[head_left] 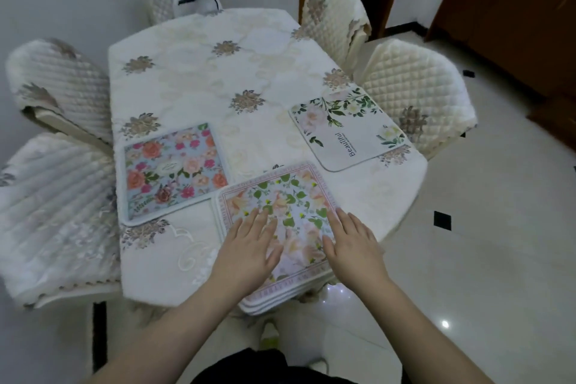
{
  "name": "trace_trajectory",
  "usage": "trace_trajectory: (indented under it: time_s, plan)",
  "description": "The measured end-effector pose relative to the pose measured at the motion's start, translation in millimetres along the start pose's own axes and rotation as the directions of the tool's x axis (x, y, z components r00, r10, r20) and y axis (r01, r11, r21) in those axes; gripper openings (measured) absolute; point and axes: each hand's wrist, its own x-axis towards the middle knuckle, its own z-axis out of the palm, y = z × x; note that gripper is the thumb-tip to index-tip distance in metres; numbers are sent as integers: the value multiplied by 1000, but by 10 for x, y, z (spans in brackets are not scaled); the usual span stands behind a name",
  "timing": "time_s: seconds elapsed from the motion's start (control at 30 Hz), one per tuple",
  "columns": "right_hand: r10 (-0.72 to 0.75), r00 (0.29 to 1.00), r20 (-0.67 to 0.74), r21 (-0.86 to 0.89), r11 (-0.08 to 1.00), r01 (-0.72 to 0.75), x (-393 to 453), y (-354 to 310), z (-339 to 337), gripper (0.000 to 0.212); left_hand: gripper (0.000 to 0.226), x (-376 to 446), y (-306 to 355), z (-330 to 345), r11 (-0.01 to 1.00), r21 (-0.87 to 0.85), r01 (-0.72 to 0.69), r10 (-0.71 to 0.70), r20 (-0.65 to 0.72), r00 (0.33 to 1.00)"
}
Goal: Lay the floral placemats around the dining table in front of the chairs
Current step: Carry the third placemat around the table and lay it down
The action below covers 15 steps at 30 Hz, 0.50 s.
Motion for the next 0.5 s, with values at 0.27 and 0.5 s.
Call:
trace_trajectory:
  time_s: [0.27,0.5]
  plan:
    - [-102,995,12,-15,995,102,346,-172,123,57,63,86,-361,269,986,-99,138,-138,9,990]
    - [-124,992,24,-34,992,124,652,-145,202,61,64,155,-551,479,976,-104,190,-187,42,982]
